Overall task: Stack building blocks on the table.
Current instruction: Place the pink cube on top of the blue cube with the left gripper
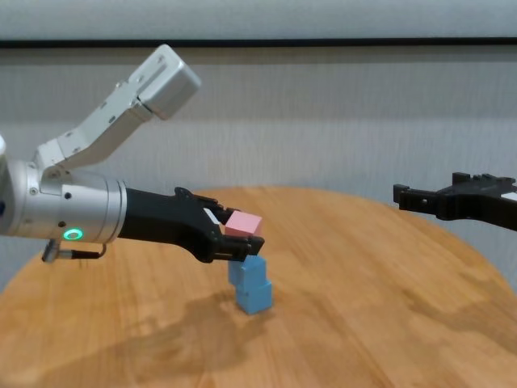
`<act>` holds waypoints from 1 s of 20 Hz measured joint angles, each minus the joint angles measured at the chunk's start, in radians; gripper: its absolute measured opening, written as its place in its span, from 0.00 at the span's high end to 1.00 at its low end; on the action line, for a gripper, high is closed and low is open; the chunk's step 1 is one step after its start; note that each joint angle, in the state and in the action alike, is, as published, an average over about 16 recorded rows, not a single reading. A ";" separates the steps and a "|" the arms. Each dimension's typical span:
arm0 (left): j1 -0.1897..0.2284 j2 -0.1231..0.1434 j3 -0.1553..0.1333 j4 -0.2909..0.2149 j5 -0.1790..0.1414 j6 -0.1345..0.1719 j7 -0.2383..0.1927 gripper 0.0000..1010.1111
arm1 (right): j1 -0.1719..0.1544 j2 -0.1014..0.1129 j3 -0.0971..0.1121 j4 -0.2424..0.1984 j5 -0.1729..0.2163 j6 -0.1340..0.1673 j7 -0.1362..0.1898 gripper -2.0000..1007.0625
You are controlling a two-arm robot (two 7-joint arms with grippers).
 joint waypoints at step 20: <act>-0.039 -0.032 0.024 0.053 0.006 0.034 0.003 0.44 | 0.000 0.000 0.000 0.000 0.000 0.000 0.000 0.00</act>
